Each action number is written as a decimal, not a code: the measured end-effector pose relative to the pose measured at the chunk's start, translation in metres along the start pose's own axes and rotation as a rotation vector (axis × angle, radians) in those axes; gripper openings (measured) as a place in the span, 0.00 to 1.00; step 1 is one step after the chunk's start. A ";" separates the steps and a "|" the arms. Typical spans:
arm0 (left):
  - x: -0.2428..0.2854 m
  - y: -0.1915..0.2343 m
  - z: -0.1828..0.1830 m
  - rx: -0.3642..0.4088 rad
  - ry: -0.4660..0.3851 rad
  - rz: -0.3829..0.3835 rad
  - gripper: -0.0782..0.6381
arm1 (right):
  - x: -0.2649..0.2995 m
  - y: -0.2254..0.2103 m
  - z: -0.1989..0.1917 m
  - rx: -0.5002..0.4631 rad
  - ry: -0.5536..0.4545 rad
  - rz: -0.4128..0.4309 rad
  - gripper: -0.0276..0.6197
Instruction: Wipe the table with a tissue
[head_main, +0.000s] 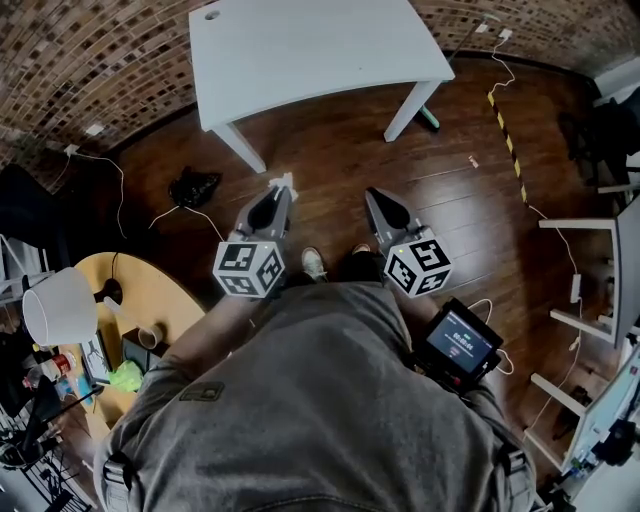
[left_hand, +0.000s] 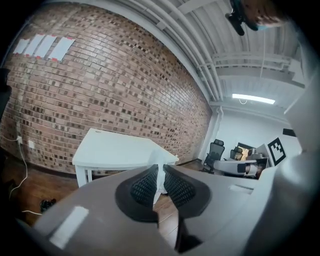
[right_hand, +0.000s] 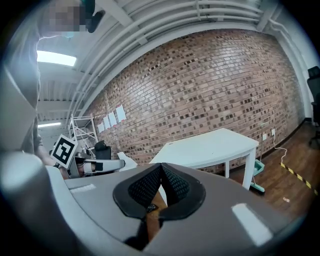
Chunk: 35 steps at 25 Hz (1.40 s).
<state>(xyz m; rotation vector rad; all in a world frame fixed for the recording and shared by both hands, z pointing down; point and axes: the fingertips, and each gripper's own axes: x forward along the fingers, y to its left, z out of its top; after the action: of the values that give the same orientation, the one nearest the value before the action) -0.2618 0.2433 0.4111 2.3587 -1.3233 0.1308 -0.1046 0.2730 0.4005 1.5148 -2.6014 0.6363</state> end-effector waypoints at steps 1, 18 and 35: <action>0.005 0.002 0.002 -0.004 0.002 0.000 0.15 | 0.004 -0.003 0.003 0.002 -0.001 -0.002 0.06; 0.151 -0.008 0.044 -0.008 0.040 0.078 0.15 | 0.075 -0.138 0.070 0.015 0.016 0.071 0.06; 0.247 0.016 0.057 -0.002 0.099 0.108 0.15 | 0.146 -0.213 0.086 0.051 0.078 0.077 0.06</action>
<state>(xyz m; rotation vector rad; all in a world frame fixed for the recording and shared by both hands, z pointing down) -0.1488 0.0172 0.4352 2.2484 -1.4014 0.2748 0.0132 0.0292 0.4277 1.3792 -2.6147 0.7580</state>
